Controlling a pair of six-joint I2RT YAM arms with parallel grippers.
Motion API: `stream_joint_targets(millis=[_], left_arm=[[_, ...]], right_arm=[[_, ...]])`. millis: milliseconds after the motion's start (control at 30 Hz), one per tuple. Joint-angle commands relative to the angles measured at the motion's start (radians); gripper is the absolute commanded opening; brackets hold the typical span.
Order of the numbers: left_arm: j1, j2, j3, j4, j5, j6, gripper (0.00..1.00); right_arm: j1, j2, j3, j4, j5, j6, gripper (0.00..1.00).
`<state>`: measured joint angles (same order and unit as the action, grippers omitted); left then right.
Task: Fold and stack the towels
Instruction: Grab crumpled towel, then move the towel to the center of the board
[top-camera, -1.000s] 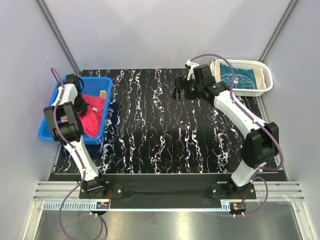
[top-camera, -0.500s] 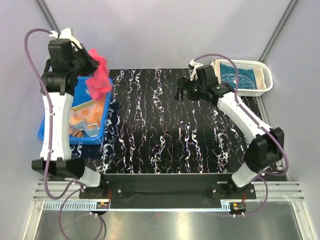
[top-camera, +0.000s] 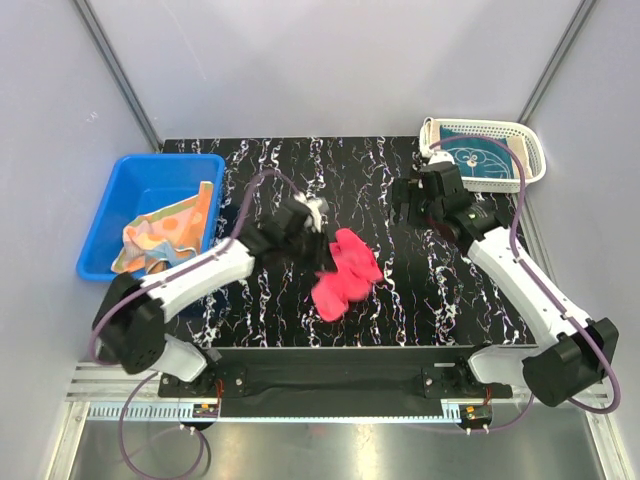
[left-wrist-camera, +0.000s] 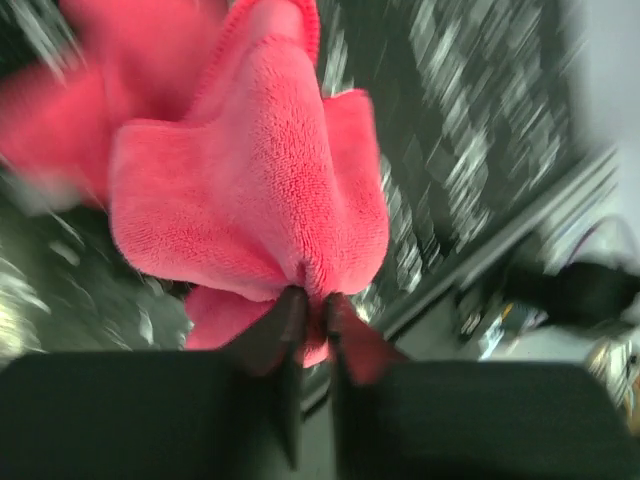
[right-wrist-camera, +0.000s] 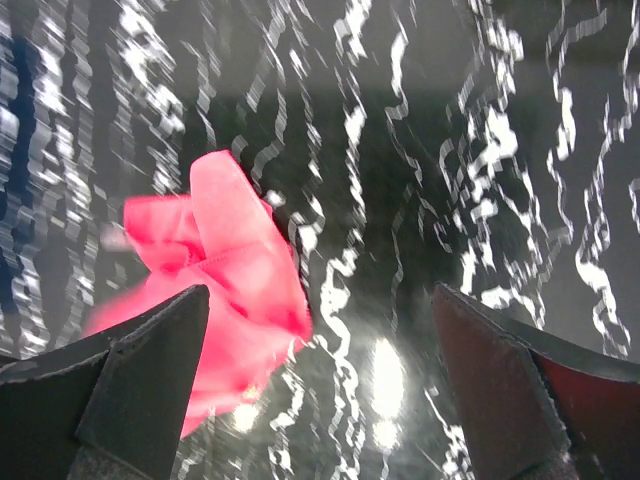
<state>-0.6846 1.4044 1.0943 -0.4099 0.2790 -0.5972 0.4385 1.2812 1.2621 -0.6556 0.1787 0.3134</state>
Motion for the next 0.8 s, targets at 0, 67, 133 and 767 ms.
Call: stream_joint_targets(millis=[0,67,133,767], left_arm=[[-0.084,0.021,-0.048,0.180,0.029,-0.092,0.30],[-0.086,0.027,-0.042,0.143,0.014,-0.084,0.40],[-0.081,0.001,0.001,0.085,-0.050,-0.031,0.47],[0.123,0.300,0.085,0.042,-0.112,-0.006,0.51]], right_arm=[[0.000,-0.039,-0.061,-0.004,0.047,0.009,1.00],[0.000,-0.034,-0.078,0.019,0.009,-0.002,0.99],[0.000,-0.022,-0.090,0.043,-0.024,-0.004,0.97],[-0.096,0.670,0.285,0.122,-0.658,-0.227,0.57]])
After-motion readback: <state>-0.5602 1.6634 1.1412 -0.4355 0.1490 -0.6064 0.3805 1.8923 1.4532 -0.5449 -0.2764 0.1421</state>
